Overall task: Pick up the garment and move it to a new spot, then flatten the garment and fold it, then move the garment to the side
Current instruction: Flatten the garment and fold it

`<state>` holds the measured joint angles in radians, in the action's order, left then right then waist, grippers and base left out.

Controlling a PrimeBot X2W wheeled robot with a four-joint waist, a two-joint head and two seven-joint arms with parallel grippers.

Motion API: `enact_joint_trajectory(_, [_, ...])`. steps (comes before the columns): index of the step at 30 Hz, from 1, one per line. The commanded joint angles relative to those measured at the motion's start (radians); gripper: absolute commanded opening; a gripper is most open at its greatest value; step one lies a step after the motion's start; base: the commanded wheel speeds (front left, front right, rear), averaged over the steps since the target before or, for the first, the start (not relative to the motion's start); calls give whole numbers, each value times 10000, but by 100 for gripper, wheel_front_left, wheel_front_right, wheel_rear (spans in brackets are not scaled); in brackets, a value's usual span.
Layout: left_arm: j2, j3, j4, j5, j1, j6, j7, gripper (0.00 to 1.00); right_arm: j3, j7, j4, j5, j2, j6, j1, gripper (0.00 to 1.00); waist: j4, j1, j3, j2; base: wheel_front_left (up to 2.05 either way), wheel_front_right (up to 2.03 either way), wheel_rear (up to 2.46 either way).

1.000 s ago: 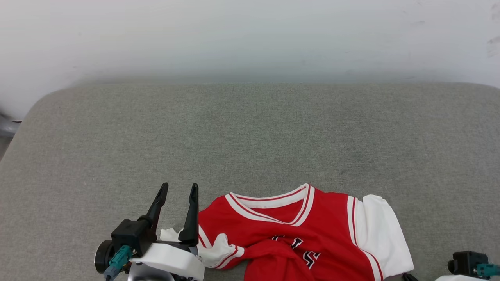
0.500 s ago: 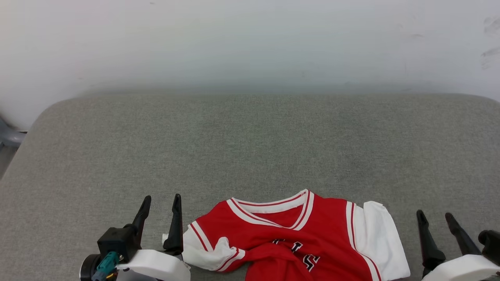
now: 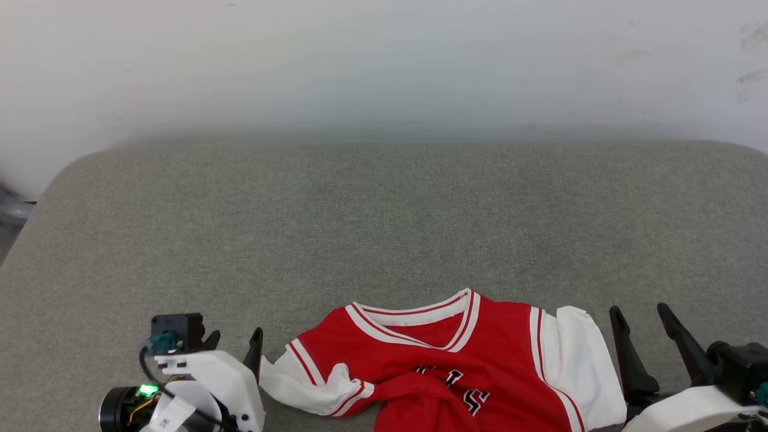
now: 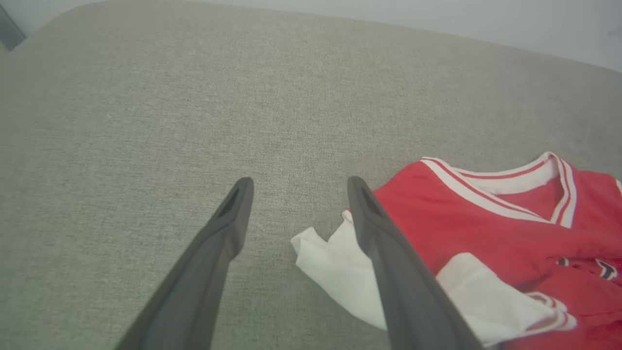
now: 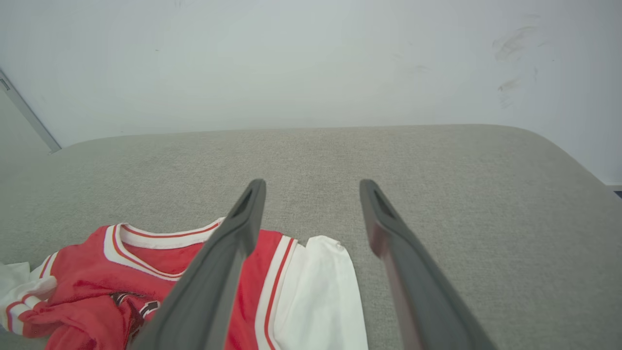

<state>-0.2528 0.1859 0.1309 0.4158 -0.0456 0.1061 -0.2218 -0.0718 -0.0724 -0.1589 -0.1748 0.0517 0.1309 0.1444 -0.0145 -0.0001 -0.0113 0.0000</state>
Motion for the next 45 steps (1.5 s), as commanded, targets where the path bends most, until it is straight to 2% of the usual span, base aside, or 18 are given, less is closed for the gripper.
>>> enact_joint_trajectory(1, [-124,104,84,39,-286,-78,-499,100,11,-61,-62,-30,-16,-4,22,100,88,1,-183,0,0,0,0])
enact_joint_trajectory(6, [-520,690,718,5,-1024,-331,-2607,100,89,-97,15,-185,-17,-4,-221,100,301,1,-612,0,0,0,0])
enact_joint_trajectory(12, [-1087,1146,1646,-291,-1675,-533,-4076,100,99,-47,186,-363,-17,-4,-434,100,530,1,-952,0,0,0,0])
enact_joint_trajectory(16, [-1472,1612,2453,-348,-1686,-907,-5370,100,137,-47,276,-488,-17,-4,-451,100,622,1,-1076,0,0,0,0])
enact_joint_trajectory(17, [-1517,1734,2628,-289,-1605,-1042,-5777,79,144,-55,287,-516,-17,-4,-499,100,645,1,-1104,0,0,0,0])
enact_joint_trajectory(18, [-1524,1827,2747,-200,-1528,-1140,-6125,40,151,-46,300,-537,-17,-4,-541,100,662,1,-1118,0,0,0,0])
enact_joint_trajectory(19, [-1570,1898,2791,-165,-1479,-1229,-6347,14,153,-26,304,-554,-19,-4,-554,100,677,1,-1130,0,0,0,0])
enact_joint_trajectory(20, [-1623,1912,2766,-106,-1462,-1257,-6485,0,132,-11,321,-579,-18,-4,-552,100,690,1,-1131,0,0,0,0])
enact_joint_trajectory(33, [-2031,1029,1105,-300,-1492,-690,-4085,0,-496,-110,387,-595,-18,-4,-361,100,439,1,-614,0,0,0,0])
enact_joint_trajectory(39, [-2171,771,701,-588,-1434,-422,-2791,0,-626,-225,313,-608,-18,-4,-244,100,346,1,-367,0,0,0,0])
enact_joint_trajectory(41, [-2192,737,731,-630,-1403,-353,-2666,0,-636,-219,300,-616,-18,-4,-227,100,332,1,-340,0,0,0,0])
enact_joint_trajectory(45, [-2217,392,916,-621,-981,99,-2091,0,-660,-304,237,-657,-19,-4,-201,100,287,1,-280,0,0,0,0])
